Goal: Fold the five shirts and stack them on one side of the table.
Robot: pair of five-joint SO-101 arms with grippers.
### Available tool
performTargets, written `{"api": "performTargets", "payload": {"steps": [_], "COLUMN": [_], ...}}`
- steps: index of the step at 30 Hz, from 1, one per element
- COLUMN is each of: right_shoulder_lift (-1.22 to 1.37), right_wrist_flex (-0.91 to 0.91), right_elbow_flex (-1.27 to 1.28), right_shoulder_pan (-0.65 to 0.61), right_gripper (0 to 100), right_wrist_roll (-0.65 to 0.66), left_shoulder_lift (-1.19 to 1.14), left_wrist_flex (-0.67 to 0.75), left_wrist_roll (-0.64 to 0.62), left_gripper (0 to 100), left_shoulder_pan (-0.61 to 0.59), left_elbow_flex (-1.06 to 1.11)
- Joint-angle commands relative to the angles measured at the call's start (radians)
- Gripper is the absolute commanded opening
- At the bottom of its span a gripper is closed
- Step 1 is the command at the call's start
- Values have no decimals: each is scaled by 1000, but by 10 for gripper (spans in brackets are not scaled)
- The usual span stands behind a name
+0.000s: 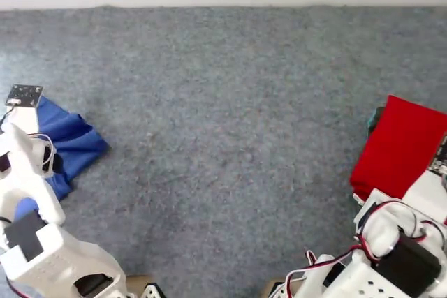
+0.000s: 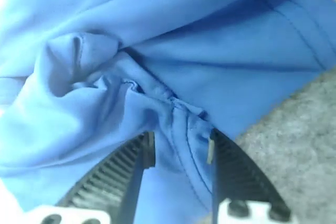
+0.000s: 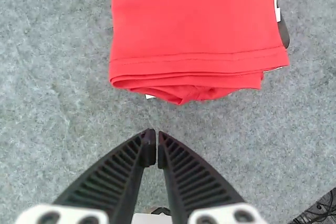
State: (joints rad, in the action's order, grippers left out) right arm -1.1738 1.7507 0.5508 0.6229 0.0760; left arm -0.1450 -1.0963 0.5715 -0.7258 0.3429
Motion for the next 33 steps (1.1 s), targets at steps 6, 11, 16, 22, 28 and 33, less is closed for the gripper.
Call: {"api": "performTargets", "payload": {"steps": [6,11,16,22,28,33], "right_shoulder_lift": [1,-1,-1,-1,-1,-1], "right_wrist_flex": [5,7,7,7,4,4], "right_elbow_flex": [-2,-2,-2,-2,2,2], "right_shoulder_pan": [-13,-13,-13,-13,-13,-13], "right_gripper": [15,15,15,14,13,13], "right_wrist_roll": [-5,-5,-5,-5,-8,-8], "left_shoulder_lift": [5,6,11,115,201,149], "left_wrist_flex": [37,26,17,-104,-207,-265], "left_wrist_roll": [-2,0,0,-5,-5,-3], "left_gripper": [109,60,14,13,15,114], "left_shoulder_pan": [40,89,124,129,123,77], "left_elbow_flex": [19,35,30,-67,-136,-128]}}
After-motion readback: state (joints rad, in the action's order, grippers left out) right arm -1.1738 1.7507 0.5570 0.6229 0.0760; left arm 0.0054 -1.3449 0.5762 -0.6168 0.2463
